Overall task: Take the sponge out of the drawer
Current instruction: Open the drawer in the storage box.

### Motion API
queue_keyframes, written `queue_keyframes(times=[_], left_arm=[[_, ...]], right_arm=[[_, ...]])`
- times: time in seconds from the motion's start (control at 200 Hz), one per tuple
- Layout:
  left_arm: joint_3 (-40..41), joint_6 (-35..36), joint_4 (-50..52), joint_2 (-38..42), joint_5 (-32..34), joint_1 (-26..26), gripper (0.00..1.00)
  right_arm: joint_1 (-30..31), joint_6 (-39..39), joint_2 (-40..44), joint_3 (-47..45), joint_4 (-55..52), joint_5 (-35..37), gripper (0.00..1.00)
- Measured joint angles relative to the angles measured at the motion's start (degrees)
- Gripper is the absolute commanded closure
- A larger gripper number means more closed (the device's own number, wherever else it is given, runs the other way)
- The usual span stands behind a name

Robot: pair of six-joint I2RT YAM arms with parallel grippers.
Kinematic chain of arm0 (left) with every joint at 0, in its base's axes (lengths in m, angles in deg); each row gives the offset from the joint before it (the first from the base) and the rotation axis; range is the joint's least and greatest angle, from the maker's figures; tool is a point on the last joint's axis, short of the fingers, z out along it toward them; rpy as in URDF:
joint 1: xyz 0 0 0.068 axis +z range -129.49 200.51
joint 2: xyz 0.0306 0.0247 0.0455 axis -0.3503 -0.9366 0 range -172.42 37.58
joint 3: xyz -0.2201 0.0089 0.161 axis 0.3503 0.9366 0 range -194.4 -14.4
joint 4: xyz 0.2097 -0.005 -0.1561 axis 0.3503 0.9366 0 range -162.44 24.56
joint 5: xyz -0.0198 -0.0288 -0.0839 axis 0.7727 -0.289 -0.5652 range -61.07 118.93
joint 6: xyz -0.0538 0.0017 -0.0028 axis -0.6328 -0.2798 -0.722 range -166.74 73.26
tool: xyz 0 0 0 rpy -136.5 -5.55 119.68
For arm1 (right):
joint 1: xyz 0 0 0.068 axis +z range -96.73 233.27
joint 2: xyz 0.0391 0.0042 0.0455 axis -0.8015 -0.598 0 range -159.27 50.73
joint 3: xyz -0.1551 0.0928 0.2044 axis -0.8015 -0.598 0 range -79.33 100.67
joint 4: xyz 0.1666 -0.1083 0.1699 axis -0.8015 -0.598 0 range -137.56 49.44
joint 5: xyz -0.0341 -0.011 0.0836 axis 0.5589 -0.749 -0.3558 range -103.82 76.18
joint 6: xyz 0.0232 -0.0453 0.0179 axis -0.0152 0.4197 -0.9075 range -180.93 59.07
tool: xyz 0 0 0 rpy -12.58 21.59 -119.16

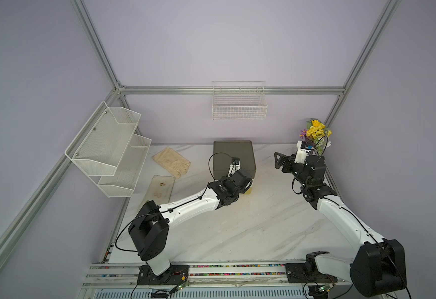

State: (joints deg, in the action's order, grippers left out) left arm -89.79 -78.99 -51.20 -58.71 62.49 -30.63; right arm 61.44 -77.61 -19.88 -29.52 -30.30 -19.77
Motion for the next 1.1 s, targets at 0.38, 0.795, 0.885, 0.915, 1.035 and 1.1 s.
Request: queue_keyframes(times=[0.38,0.795,0.885,0.915,1.035,1.1], left_arm=[[4.15,-2.29,-0.42,4.15,0.37,-2.73,0.98],[9.6,-8.09,1.22,10.38,0.85,-6.91,1.0],[10.6,-9.4,2.12,11.8,1.33,-8.44,1.0],[10.82,-9.97,2.56,12.22,1.49,-9.01,1.0],[11.63,-12.07,3.82,13.6,2.27,-11.39,1.0],[12.15,-13.44,4.7,14.56,2.73,-12.7,1.0]], right_arm=[[0.0,-0.02,0.0,0.0,-0.02,-0.59,0.02],[0.04,-0.44,0.0,0.0,-0.09,-1.46,0.03],[0.22,-0.66,0.0,0.0,-0.11,-1.49,0.03],[0.26,-0.68,0.0,0.0,-0.11,-1.51,0.03],[0.37,-0.9,0.0,0.0,-0.24,-1.64,0.03],[0.37,-1.05,0.0,0.0,-0.48,-1.7,0.03]])
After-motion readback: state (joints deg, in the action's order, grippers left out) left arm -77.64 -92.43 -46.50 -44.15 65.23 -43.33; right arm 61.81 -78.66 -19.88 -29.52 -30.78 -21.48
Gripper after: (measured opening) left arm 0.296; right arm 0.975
